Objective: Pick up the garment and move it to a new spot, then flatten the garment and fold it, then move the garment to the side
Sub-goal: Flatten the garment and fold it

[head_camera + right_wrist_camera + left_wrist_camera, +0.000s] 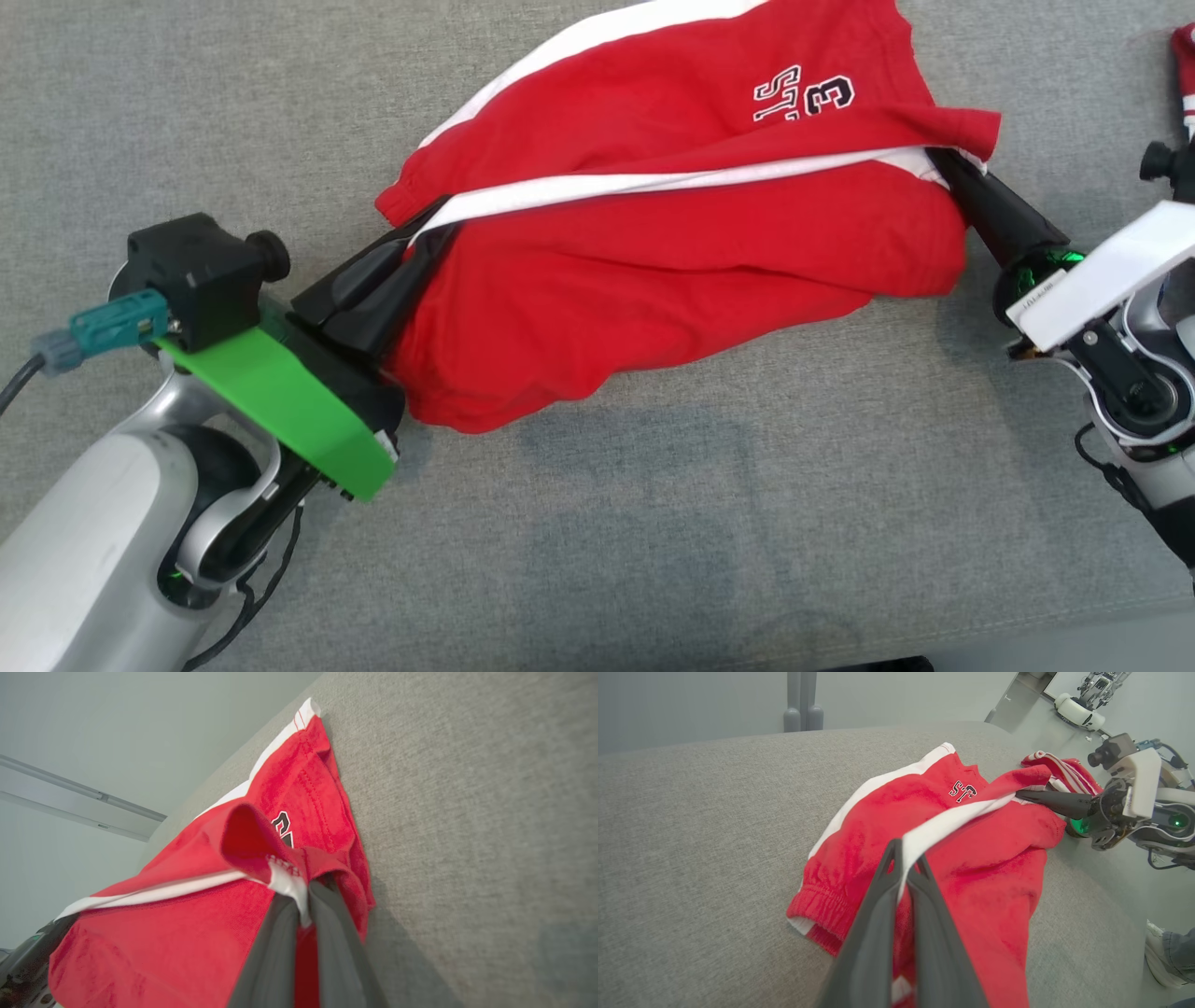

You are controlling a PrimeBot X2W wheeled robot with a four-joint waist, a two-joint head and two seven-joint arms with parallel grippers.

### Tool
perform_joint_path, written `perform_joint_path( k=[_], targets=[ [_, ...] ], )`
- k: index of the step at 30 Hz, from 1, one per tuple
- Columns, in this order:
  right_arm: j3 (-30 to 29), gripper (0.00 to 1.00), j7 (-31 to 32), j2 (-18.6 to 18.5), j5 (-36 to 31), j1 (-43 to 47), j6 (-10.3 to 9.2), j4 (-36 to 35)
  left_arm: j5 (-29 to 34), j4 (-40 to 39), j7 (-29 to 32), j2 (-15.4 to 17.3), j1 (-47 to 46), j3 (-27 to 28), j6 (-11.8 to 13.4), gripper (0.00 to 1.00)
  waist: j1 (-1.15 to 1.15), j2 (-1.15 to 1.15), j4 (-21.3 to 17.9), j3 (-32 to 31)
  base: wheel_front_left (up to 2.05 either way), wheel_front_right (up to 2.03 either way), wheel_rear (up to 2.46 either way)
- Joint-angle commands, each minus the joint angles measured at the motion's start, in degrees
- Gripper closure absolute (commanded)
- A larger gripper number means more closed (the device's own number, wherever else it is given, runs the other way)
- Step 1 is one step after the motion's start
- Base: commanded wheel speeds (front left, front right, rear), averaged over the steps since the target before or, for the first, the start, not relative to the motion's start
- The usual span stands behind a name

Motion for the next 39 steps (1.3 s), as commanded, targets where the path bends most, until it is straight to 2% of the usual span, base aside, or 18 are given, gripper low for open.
perform_joint_path(
  k=[1,3,6,11,13,17,20,25,29,39],
  targets=[
    [0.09,0.98,-0.03,0.12,-0.58,-0.89,-0.13,0.83,-0.10,0.53,0.08,-0.10,-1.09,0.08,-0.21,1.00,0.00,0.00,0.47,0.49,0.00,0.00,0.00],
    [1.14,0.96,-0.25,0.82,-1.01,-2.12,-0.12,2.04,0.40,1.87,0.08,-0.81,-2.01,-0.53,-0.47,1.00,0.00,0.00,0.81,0.60,0.00,0.00,0.00],
    [2.31,0.82,-0.51,1.03,-1.30,-3.13,-0.07,2.57,0.72,3.28,-0.36,-1.44,-2.68,-1.06,-0.69,1.00,0.00,0.00,1.33,0.50,0.00,0.00,0.00],
    [2.95,0.70,-1.22,0.03,-0.81,-3.87,-0.07,2.40,1.09,4.65,-1.20,-2.01,-3.35,-1.30,-0.97,1.00,0.00,0.00,2.02,0.06,0.00,0.00,0.00],
    [3.21,0.62,-1.42,-0.28,-0.72,-4.20,-0.07,2.43,0.99,5.11,-1.54,-2.24,-3.42,-1.38,-1.06,1.00,0.00,0.00,2.17,-0.15,0.00,0.00,0.00],
    [3.85,0.60,-2.01,-0.76,-0.65,-4.54,-0.07,2.50,1.11,5.77,-2.17,-2.60,-3.51,-1.76,-1.17,1.00,0.00,0.00,2.39,-0.49,0.00,0.00,0.00],
    [4.40,0.51,-2.31,-1.03,-0.64,-4.44,-0.07,2.52,1.13,6.24,-2.48,-2.80,-3.42,-1.98,-1.18,1.00,0.00,0.00,2.43,-0.72,0.00,0.00,0.00],
    [5.19,0.52,-3.33,-1.25,-0.39,-4.99,-0.06,2.64,1.15,6.70,-2.75,-2.83,-3.32,-2.17,-1.22,1.00,0.00,0.00,2.44,-0.90,0.00,0.00,0.00],
    [5.61,0.47,-3.83,-1.18,-0.57,-5.40,-0.07,2.98,1.20,6.76,-2.88,-3.03,-3.46,-2.35,-1.26,1.00,0.00,0.00,2.53,-0.88,0.00,0.00,0.00],
    [7.88,0.55,-4.31,-0.26,-0.33,-7.29,-0.06,3.80,1.40,7.14,-3.23,-3.63,-4.09,-2.94,-1.41,1.00,0.00,0.00,3.14,-0.44,0.00,0.00,0.00]
  ],
)
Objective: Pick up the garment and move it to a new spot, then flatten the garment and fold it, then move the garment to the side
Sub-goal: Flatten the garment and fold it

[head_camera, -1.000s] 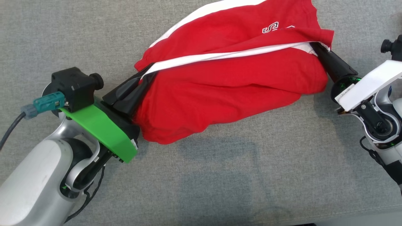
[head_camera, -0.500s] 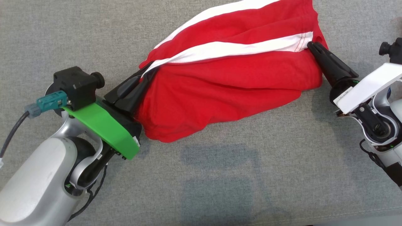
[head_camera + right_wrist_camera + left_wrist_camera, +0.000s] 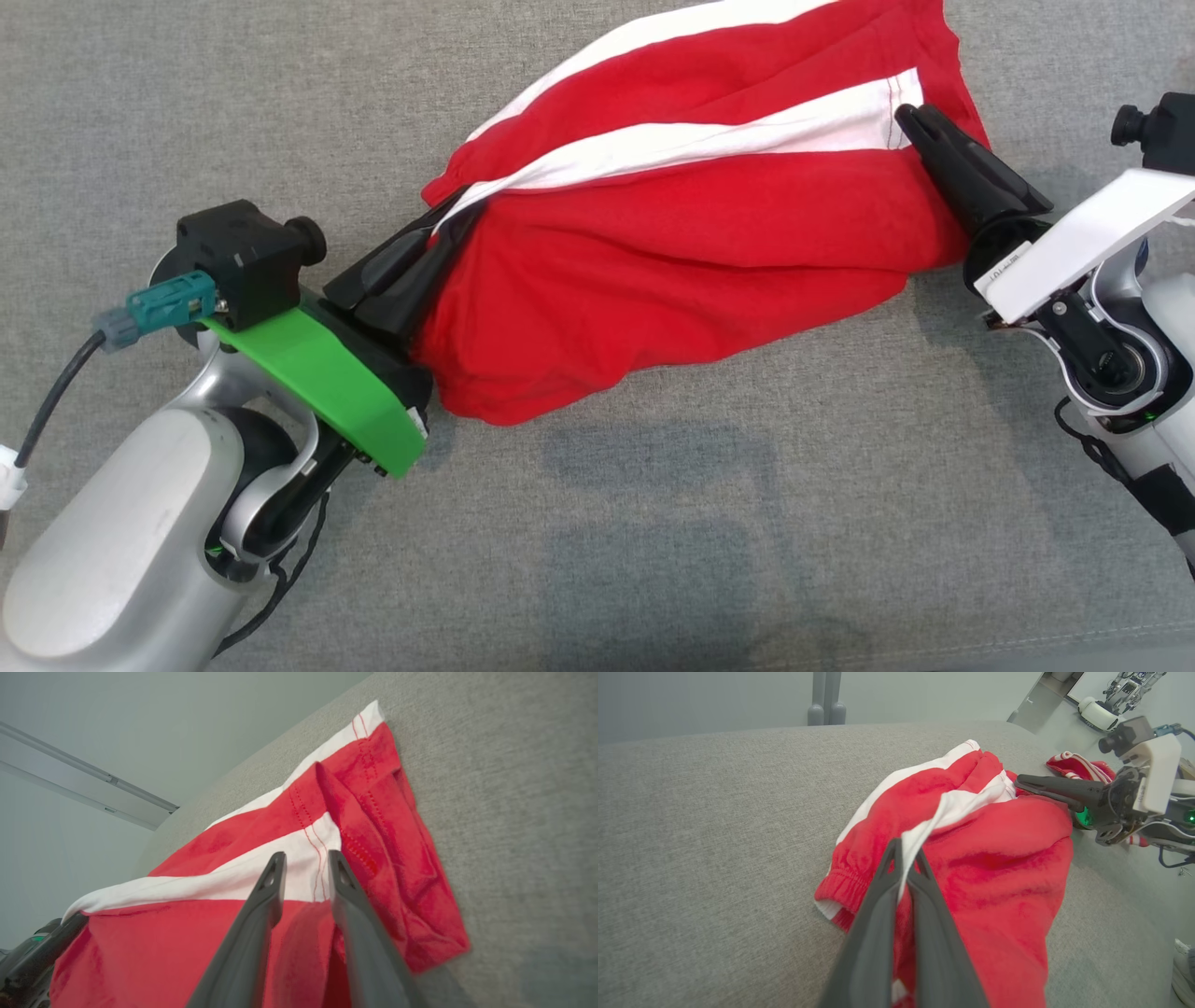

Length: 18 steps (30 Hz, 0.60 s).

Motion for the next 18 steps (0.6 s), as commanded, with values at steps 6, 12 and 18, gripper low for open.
perform_joint_path(
  k=[6,12,18],
  targets=[
    [1.18,0.55,-0.56,-0.32,0.57,-1.01,0.02,1.56,0.49,0.26,-0.58,-0.40,-1.26,-0.23,-0.37,1.00,0.00,0.00,0.49,0.04,0.00,0.00,0.00],
    [2.47,0.50,-0.50,-1.20,-0.84,-1.78,0.02,2.55,0.43,0.15,-0.83,-0.50,-1.30,-0.33,-0.28,1.00,0.00,0.00,0.68,0.27,0.00,0.00,0.00],
    [3.59,0.41,-0.84,-2.03,-2.50,-1.98,0.01,3.93,0.41,0.17,-1.11,-0.61,-1.26,-0.63,-0.34,1.00,0.00,0.00,0.64,0.48,0.00,0.00,0.00]
  ],
)
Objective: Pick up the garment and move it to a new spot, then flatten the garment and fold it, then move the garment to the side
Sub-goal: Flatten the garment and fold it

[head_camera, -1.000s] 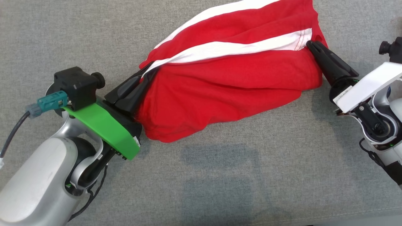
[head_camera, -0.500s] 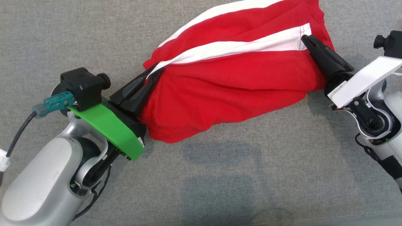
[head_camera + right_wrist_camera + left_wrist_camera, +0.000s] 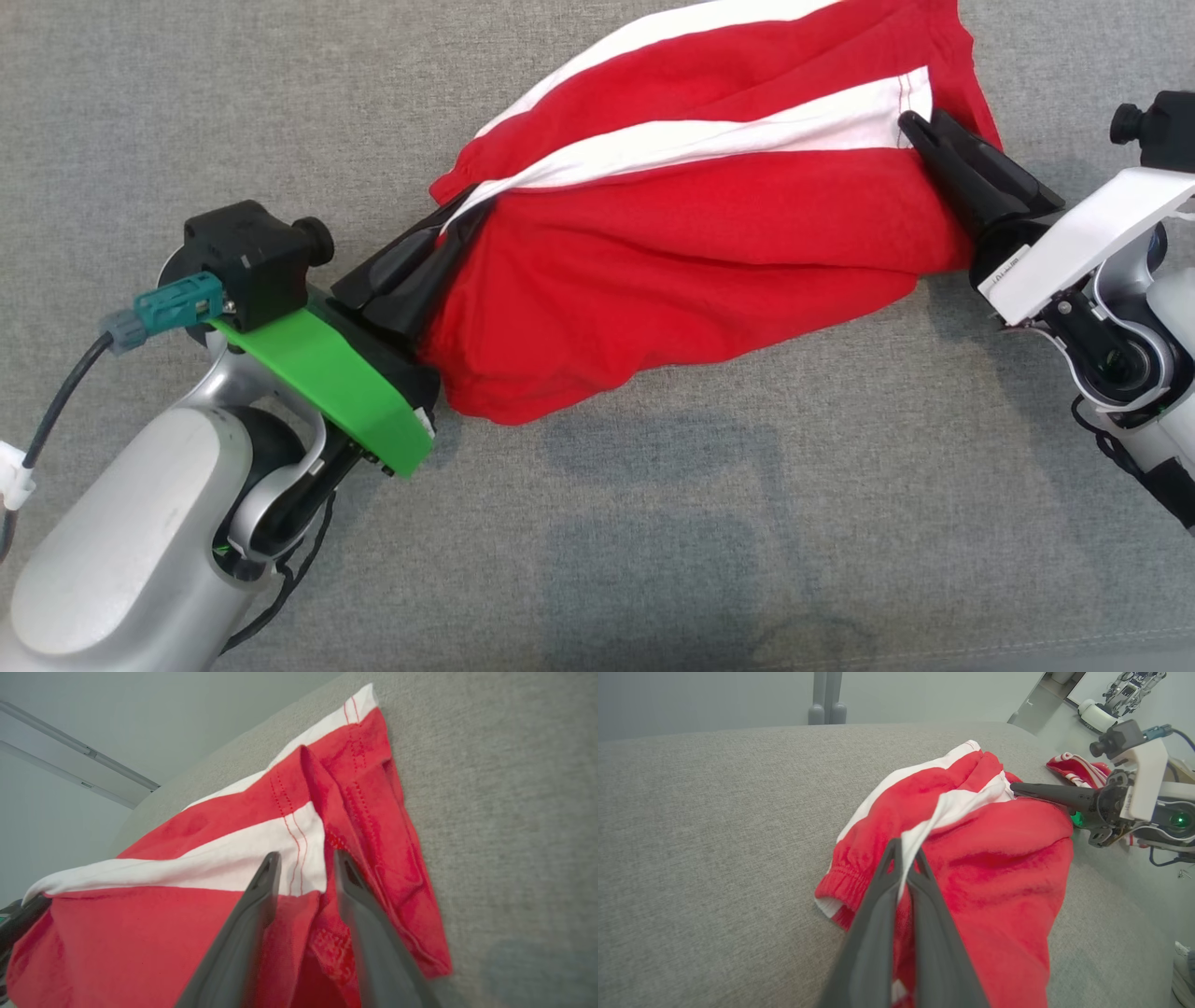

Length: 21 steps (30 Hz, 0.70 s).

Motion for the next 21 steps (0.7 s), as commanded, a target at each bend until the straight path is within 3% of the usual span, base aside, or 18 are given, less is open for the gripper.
perform_joint_path(
  k=[1,4,5,8,10,12,21],
  targets=[
    [0.57,0.40,-0.02,-0.20,-0.39,0.07,-0.01,1.05,0.39,-0.09,-0.41,-0.15,-0.88,-0.07,-0.30,1.00,0.00,0.00,-0.02,0.05,0.00,0.00,0.00],
    [0.75,0.37,-0.07,-0.44,-0.44,0.21,-0.01,1.45,0.32,0.02,-0.53,-0.11,-0.96,-0.14,-0.35,1.00,0.00,0.00,-0.02,0.11,0.00,0.00,0.00],
    [0.87,0.41,0.14,-0.40,-0.24,0.19,-0.02,1.50,0.27,0.03,-0.40,-0.12,-1.00,-0.17,-0.38,1.00,0.00,0.00,-0.01,0.15,0.00,0.00,0.00],
    [1.63,0.62,0.89,0.06,-0.01,0.03,-0.02,1.21,0.24,0.12,-0.49,-0.25,-1.27,-0.32,-0.38,1.00,0.00,0.00,0.07,0.24,0.00,0.00,0.00],
    [2.06,0.85,1.11,0.46,0.11,-0.24,-0.01,1.03,0.22,0.21,-0.48,-0.32,-1.39,-0.43,-0.41,1.00,0.00,0.00,0.13,0.24,0.00,0.00,0.00],
    [2.27,0.99,1.10,0.62,0.31,-0.49,0.01,0.76,0.24,0.34,-0.49,-0.36,-1.44,-0.56,-0.47,1.00,0.00,0.00,0.25,0.19,0.00,0.00,0.00],
    [1.87,1.00,-0.22,-0.85,0.63,-0.88,0.00,0.05,0.12,0.82,-0.89,-0.01,-1.10,-0.54,-0.21,1.00,0.00,0.00,0.50,-0.39,0.00,0.00,0.00]
  ],
)
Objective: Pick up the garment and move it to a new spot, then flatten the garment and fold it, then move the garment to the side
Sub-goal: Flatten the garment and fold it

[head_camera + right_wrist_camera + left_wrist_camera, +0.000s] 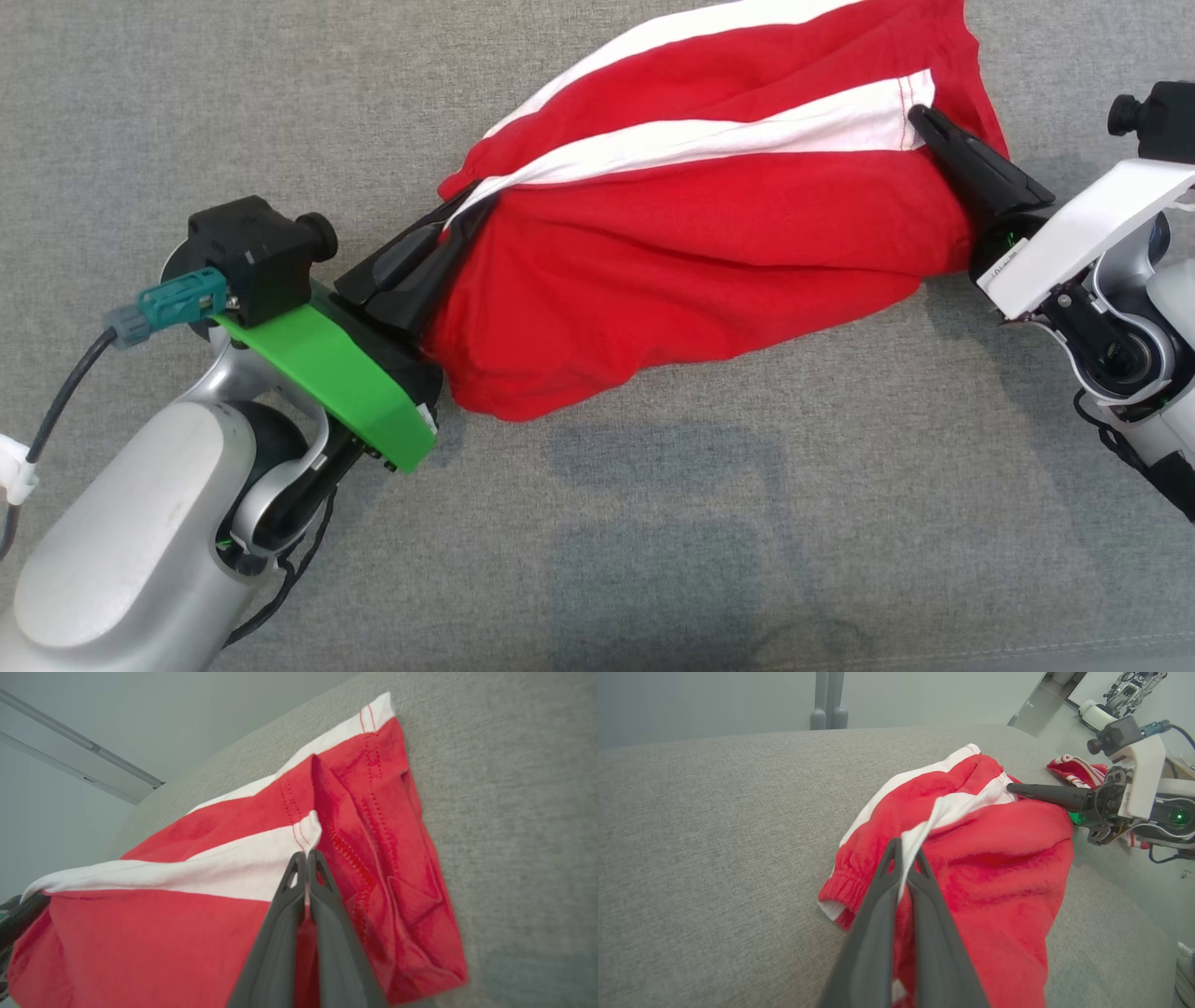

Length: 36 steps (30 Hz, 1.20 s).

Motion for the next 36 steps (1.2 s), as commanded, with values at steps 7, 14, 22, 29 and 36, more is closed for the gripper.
perform_joint_path(
  k=[7,14,22,29,36],
  targets=[
    [-0.04,1.00,-1.17,-0.75,0.30,0.51,0.01,0.14,-0.01,-0.09,-0.35,0.17,-0.28,-0.07,0.23,1.00,0.00,0.00,-0.01,-0.13,0.00,0.00,0.00],
    [-1.38,1.00,-2.48,-0.22,0.29,-2.06,0.01,0.97,-0.43,0.19,0.41,0.06,-2.74,0.53,0.24,1.00,0.00,0.00,0.06,0.30,0.00,0.00,0.00],
    [-2.95,1.00,-5.00,2.24,-1.94,-7.57,0.01,5.22,-0.56,4.03,1.98,-2.00,-8.54,-0.17,-0.50,1.00,0.00,0.00,0.13,0.77,0.00,0.00,0.00],
    [-3.06,1.00,-5.73,5.23,-5.79,-14.00,0.01,12.42,-0.83,11.05,2.81,-4.35,-14.76,-1.74,-1.42,1.00,0.00,0.00,0.00,1.81,0.00,0.00,0.00],
    [-1.30,0.02,-3.84,10.01,-11.10,-19.92,0.01,22.67,-0.96,21.41,3.98,-6.90,-19.46,-4.94,-1.99,0.50,0.00,0.00,0.16,1.48,0.00,0.00,0.00]
  ],
)
